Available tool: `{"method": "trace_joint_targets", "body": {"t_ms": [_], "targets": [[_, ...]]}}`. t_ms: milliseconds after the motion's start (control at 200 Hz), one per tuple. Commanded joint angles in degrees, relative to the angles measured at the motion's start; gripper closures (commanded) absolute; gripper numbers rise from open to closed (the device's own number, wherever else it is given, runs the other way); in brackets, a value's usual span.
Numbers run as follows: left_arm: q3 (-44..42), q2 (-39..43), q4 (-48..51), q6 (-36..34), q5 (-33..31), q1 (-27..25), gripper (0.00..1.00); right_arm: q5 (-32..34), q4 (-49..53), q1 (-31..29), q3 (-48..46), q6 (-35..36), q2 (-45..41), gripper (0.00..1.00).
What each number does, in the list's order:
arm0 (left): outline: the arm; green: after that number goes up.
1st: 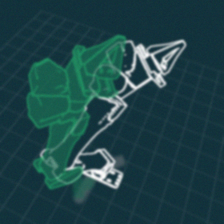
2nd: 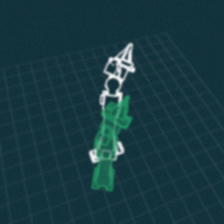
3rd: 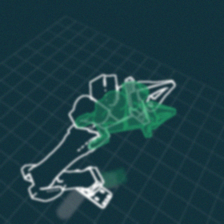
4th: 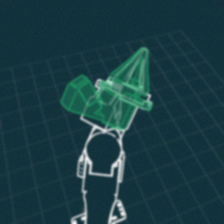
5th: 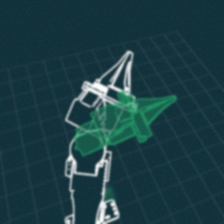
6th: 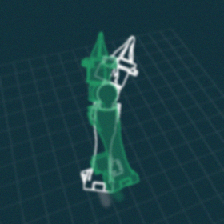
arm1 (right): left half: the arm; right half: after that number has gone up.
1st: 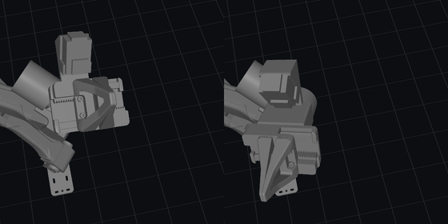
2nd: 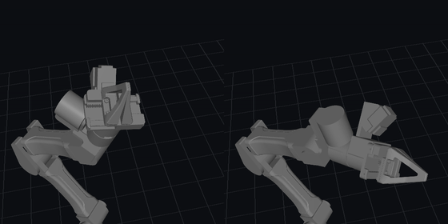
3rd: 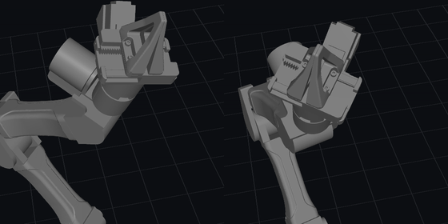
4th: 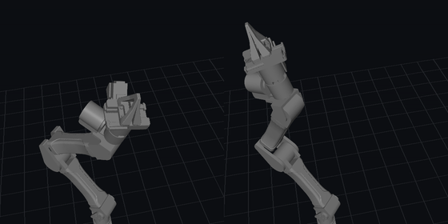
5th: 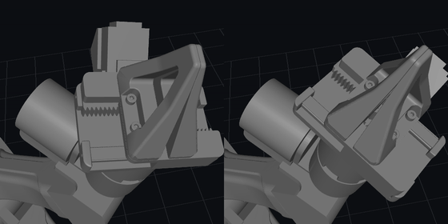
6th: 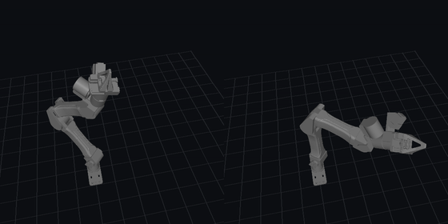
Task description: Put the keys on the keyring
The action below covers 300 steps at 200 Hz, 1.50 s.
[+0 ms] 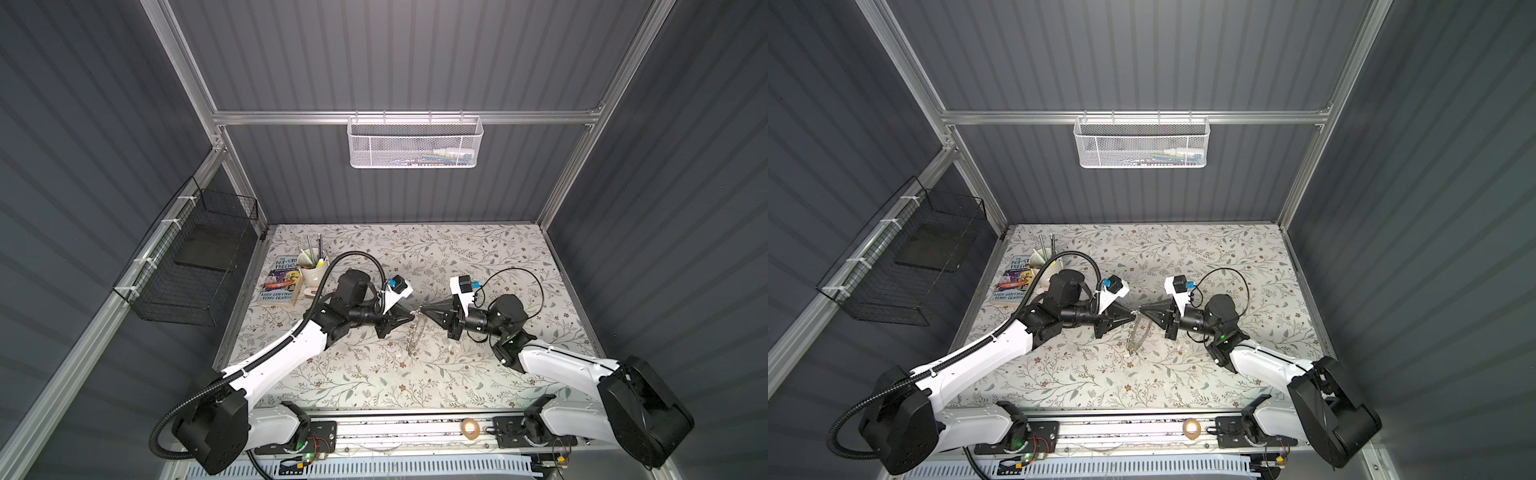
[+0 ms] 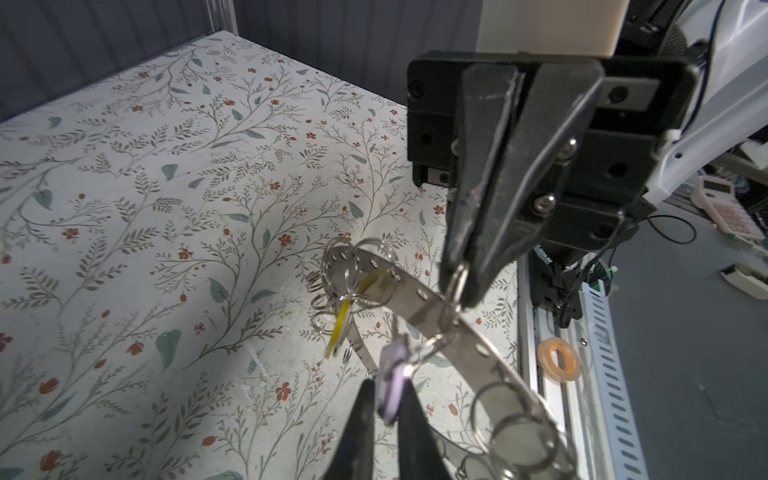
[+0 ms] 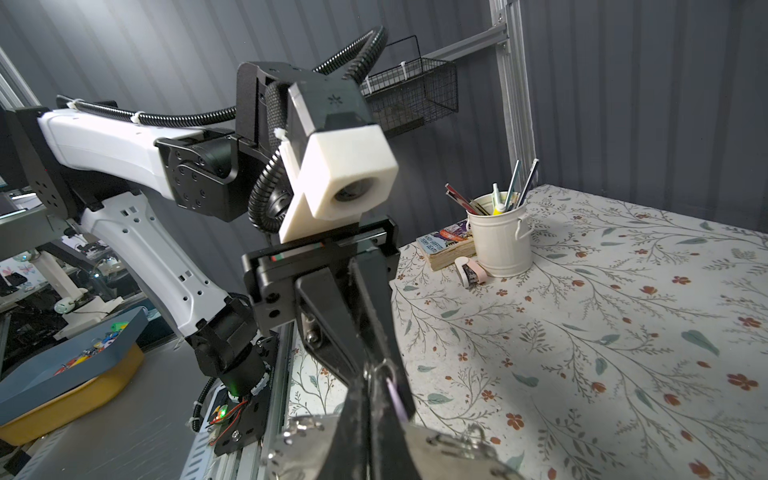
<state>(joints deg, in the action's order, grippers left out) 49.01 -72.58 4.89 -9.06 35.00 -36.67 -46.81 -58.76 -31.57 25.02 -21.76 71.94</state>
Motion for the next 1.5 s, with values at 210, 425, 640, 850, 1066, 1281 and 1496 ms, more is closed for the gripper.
{"method": "trace_joint_targets", "body": {"t_ms": [210, 425, 640, 850, 1066, 1281, 1496], "targets": [[-3.28, 11.27, 1.89, 6.09, -24.4, 0.45, 0.51, -1.97, -4.4, 0.19, 2.05, -1.45, -0.83, 1.0], [-1.58, 17.89, 2.87, 9.34, -15.73, 0.45, 0.45, -4.1, -5.57, 0.15, 1.83, -3.94, -1.28, 1.0], [-2.01, 15.53, -3.25, 7.97, 2.36, 0.49, 0.46, -7.39, -11.17, 0.1, 1.84, -10.25, -1.12, 1.0], [-3.04, 12.63, -10.54, 8.22, 5.97, 0.45, 0.55, -9.18, -12.95, 0.19, 1.62, -13.23, -1.51, 1.0], [-0.67, 7.31, -9.64, 7.63, 13.53, 0.45, 0.67, -9.44, -14.0, 0.12, 1.33, -14.35, -1.53, 1.0], [-2.58, 8.0, -11.71, 8.09, 14.83, 0.45, 0.76, -9.6, -14.86, 0.57, 1.4, -14.79, -0.47, 1.0], [-3.66, 8.44, -14.55, 9.47, 15.18, 0.45, 0.96, -9.7, -16.2, 0.74, 1.42, -15.54, 0.88, 1.0]]}}
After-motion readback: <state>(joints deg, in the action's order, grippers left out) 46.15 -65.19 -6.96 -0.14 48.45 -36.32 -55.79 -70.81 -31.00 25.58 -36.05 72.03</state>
